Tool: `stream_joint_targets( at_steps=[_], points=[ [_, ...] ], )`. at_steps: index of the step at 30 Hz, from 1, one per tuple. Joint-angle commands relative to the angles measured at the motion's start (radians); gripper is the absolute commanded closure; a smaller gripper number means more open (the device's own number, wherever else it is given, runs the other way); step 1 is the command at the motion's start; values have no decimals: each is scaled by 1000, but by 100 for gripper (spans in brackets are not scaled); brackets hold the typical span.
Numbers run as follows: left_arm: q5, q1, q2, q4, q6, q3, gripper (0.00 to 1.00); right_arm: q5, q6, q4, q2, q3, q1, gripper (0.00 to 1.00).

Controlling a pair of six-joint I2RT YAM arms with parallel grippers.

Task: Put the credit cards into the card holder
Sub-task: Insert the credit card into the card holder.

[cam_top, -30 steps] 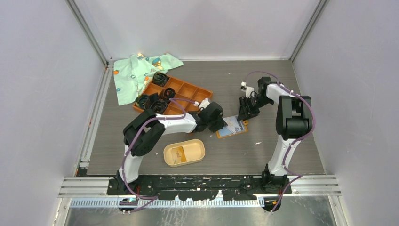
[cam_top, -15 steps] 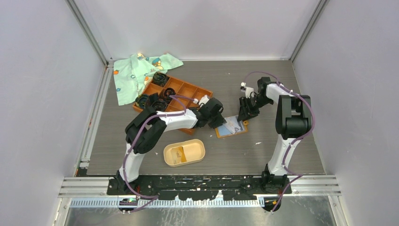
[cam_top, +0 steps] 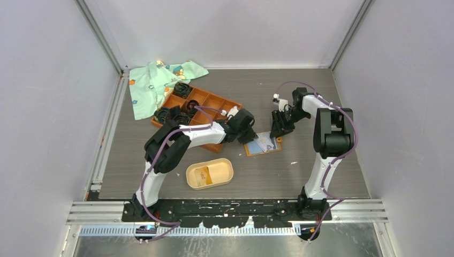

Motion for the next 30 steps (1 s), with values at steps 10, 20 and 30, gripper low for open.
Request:
stream_joint_targets(
  at_steps=[10, 20, 30],
  points=[
    [14, 5, -118, -18, 69, -45, 67, 4, -16, 44, -85, -9, -4, 55],
    [84, 4, -135, 75, -20, -109, 65, -111, -60, 137, -266, -111, -17, 66],
    [137, 17, -102, 144, -20, -124, 61, -136, -128, -40, -104, -25, 50, 81]
  ],
)
